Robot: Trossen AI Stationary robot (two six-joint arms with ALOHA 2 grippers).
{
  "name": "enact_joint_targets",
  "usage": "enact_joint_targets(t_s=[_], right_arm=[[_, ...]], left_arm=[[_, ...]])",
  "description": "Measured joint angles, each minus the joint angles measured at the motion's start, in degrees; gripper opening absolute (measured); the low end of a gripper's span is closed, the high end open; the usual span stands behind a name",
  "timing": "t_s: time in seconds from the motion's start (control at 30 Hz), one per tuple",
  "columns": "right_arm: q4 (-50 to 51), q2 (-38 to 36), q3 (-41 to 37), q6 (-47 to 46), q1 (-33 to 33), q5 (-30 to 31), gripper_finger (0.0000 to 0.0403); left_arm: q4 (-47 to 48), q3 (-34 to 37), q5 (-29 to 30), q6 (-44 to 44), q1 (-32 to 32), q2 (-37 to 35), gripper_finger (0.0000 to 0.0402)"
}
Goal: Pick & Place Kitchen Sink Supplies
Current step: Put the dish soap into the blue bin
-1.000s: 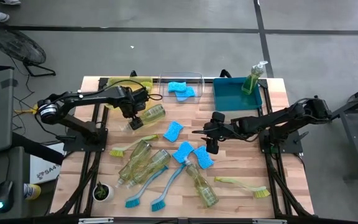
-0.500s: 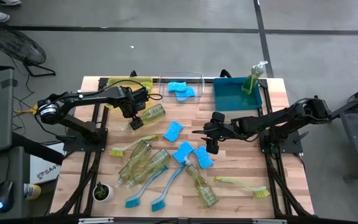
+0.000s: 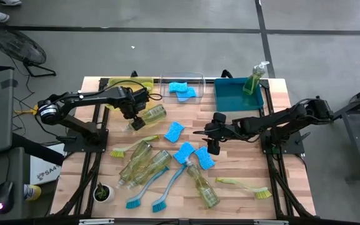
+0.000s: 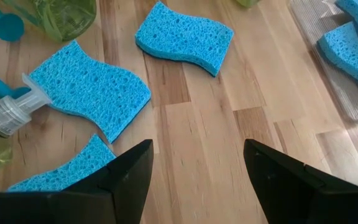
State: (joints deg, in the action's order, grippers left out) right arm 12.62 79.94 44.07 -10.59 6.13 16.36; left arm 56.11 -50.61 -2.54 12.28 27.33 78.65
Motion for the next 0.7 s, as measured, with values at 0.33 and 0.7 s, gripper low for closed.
enact_joint_targets(t_s=[0.33, 0.7], right_arm=[[0.01, 0.00, 0.00, -0.09, 0.00, 0.00, 0.0245], [0.02, 0.00, 0.00, -1.30, 0.02, -0.49, 0.0245]], left_arm=[[8.39, -0.02, 0.61, -0.09, -0.16, -0.50, 0.0303], [8.53, -0.02, 6.59, 3.92, -9.88, -0.59, 0.0303]])
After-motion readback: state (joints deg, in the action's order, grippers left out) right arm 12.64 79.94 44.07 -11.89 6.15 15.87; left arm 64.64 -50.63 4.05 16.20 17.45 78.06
